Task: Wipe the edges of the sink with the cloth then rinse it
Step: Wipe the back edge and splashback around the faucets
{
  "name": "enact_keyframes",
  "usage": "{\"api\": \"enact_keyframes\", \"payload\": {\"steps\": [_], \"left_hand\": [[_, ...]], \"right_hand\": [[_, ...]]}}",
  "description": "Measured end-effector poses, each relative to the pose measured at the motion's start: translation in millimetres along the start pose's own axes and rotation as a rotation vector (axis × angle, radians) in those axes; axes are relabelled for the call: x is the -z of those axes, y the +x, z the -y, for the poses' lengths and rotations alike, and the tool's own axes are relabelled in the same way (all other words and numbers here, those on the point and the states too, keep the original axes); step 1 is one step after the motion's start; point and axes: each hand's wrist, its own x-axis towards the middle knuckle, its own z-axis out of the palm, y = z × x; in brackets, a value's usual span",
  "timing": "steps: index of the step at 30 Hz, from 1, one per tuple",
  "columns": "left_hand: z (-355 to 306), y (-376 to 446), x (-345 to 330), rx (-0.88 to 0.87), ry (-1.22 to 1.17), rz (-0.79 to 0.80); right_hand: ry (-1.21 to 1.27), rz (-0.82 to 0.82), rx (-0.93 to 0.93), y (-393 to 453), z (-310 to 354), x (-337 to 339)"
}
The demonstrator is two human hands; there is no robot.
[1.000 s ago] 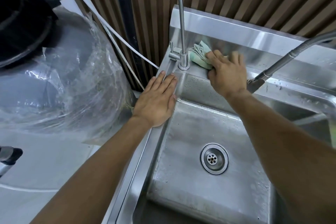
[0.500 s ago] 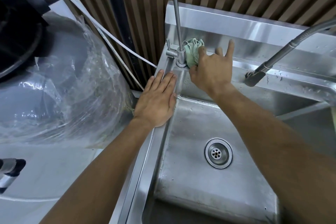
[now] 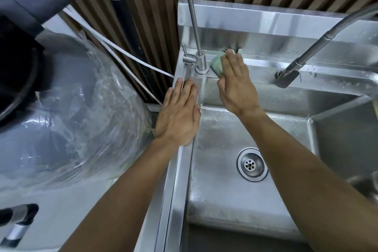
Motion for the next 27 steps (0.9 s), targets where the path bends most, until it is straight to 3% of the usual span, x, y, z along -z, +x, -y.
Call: {"api": "enact_keyframes", "payload": {"steps": [4,9,11,14,16,19,22,25,27], "left_hand": [[0,-1,-2,-0.006,-0.003,-0.003],[1,-2,-4,-0.016,-0.016,-0.020],[1,-2,-4,-0.015,-0.015,-0.024],[0,-2,-5,-0.012,-0.003,-0.028],[1,-1,-5,-0.018,-0.012,-0.027],[0,-4,-6,-0.025,-0.035,-0.021],[1,0,-1,-0.024,-0.050,-0.038],[0,17,7,-0.037,-0.024,-0.098],[-3,26,6,-0.025,-0.001,-0.074]], "right_hand": [[0.031,-0.069,-0.198,5,38,-15],[-0.071,-0.053,0.004,2,-1,-6],[-0.095,-0.105,-0.188,-4,-13,-4],[0.031,-0.188,-0.456,10,41,-20],[0.076,-0.139,-0.335,17,60,-28],[0.003,-0.074,-0.100,9,28,-14],[-0.027,-0.181,-0.347,-1,-9,-2],[0.003,-0.273,-0.625,12,8,-7],[0.017,-0.234,-0.589,20,30,-16]]}}
